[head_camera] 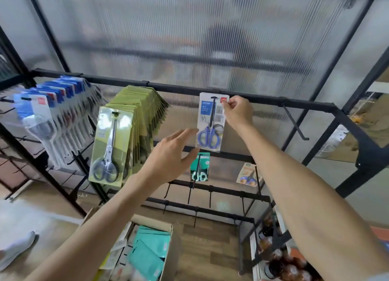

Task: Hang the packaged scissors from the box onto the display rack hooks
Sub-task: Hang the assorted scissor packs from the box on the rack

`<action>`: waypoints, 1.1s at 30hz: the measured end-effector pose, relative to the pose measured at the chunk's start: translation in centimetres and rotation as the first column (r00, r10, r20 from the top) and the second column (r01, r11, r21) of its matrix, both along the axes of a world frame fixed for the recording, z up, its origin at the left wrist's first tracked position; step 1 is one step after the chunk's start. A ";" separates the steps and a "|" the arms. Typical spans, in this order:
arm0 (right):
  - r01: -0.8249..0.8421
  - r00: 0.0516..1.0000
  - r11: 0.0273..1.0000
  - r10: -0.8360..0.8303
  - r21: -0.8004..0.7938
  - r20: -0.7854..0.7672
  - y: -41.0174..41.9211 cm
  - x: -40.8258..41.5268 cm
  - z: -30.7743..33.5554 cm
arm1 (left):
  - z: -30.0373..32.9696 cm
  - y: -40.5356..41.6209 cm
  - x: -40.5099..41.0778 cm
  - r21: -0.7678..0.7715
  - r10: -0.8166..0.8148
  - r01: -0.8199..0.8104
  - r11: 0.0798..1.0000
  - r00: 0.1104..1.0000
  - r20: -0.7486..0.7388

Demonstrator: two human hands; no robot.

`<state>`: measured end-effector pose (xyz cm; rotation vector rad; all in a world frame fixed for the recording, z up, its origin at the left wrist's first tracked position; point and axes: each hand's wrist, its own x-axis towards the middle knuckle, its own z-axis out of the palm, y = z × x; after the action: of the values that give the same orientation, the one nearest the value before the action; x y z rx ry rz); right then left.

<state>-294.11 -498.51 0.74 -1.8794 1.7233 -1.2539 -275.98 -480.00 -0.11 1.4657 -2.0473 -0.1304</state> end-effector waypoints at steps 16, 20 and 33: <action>-0.411 0.701 0.783 0.599 0.467 -0.387 21.3 -1.7 -16.5 | -14.9 10.6 5.0 0.376 0.130 -0.144 0.915 0.990 0.062; -0.413 0.633 0.697 0.682 0.586 -0.366 25.0 1.1 -20.7 | -20.6 14.1 7.2 0.516 0.148 -0.186 0.836 0.982 0.113; -0.443 0.555 0.412 0.823 0.796 -0.117 28.1 10.4 -29.6 | -27.7 23.7 13.9 0.695 0.322 -0.303 0.652 0.940 0.108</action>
<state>-283.69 -470.37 -28.84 -2.0854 1.0752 0.2555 -262.12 -456.32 -27.84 2.2408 -1.7438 -0.8734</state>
